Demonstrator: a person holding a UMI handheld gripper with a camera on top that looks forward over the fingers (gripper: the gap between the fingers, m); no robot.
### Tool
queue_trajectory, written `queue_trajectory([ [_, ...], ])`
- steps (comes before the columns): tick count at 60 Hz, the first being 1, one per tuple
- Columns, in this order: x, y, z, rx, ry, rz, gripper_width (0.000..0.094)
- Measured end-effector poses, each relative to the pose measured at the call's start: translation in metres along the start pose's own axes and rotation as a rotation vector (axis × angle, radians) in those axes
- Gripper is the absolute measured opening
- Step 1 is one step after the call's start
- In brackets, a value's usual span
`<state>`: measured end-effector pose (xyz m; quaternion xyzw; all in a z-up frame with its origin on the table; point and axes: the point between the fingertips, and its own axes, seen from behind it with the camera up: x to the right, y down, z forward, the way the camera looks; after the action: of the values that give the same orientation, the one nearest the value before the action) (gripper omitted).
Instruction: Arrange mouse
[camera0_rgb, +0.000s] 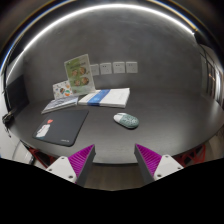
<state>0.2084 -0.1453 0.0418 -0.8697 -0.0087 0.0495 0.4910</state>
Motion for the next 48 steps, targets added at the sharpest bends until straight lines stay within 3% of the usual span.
queue_trajectory([
  [21,0.026,0.008,0.067,-0.074,0.215,-0.017,0.0813],
  [36,0.06,-0.017,0.12,-0.097,0.186,-0.028,0.0813],
  [48,0.076,-0.041,0.16,-0.11,0.079,-0.023,0.0817],
])
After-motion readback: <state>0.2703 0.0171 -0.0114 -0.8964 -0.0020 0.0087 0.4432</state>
